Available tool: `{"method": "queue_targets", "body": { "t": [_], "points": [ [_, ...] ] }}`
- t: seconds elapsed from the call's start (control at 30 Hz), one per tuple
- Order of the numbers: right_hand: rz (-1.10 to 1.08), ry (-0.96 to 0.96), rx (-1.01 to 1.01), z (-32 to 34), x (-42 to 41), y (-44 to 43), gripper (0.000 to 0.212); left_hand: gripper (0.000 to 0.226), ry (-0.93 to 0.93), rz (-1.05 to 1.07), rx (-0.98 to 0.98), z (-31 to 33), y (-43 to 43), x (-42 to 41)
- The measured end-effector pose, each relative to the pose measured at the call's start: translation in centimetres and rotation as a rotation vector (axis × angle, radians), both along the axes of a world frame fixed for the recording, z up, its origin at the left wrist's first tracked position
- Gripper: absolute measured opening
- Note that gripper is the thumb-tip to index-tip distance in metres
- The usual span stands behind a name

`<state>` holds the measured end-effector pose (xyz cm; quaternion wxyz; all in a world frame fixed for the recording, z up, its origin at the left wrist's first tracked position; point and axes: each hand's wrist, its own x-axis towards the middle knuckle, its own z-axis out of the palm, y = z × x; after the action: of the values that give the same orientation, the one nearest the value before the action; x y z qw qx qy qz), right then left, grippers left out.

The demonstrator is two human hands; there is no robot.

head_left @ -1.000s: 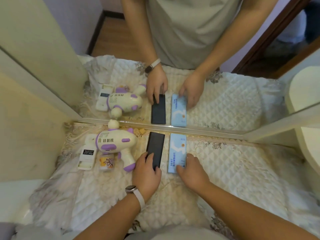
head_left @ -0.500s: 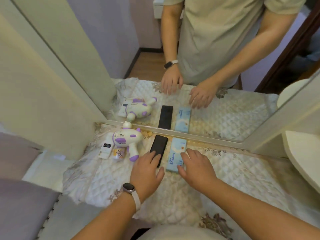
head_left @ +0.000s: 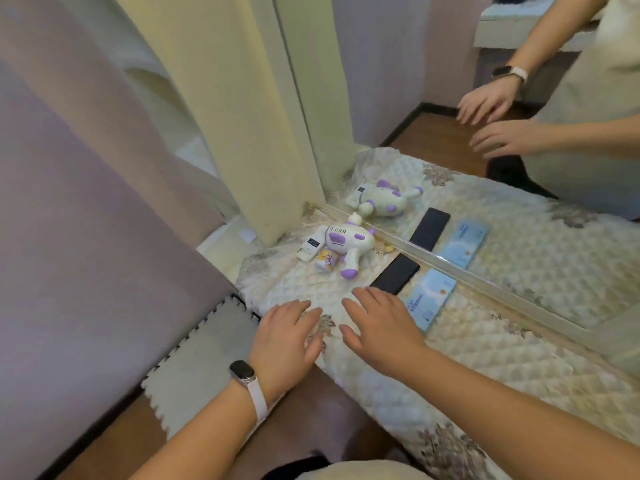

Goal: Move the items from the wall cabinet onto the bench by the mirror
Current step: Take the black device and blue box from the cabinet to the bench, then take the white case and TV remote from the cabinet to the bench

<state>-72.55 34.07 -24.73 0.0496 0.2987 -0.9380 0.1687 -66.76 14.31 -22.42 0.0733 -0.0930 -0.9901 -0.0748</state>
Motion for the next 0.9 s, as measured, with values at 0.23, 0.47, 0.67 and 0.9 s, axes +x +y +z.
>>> {"method": "queue_targets", "body": {
  "t": [0.23, 0.47, 0.67, 0.9],
  "points": [
    [0.297, 0.061, -0.019, 2.5, 3.3, -7.8, 0.04, 0.04, 0.089, 0.29, -0.03, 1.9, -6.1, 8.6],
    [0.586, 0.127, 0.016, 3.9, 11.1, -17.2, 0.044, 0.037, 0.098, 0.535, -0.062, 2.7, -12.5, 20.6],
    [0.807, 0.207, 0.085, 5.3, 21.7, -25.8, 0.046, 0.04, 0.124, 0.758, -0.1, 3.8, -19.2, 35.5],
    [0.997, 0.282, 0.048, 6.1, 35.8, -34.6, 0.047, 0.039, 0.178, 1.009, -0.009, 2.9, -22.2, 51.1]
  ]
}}
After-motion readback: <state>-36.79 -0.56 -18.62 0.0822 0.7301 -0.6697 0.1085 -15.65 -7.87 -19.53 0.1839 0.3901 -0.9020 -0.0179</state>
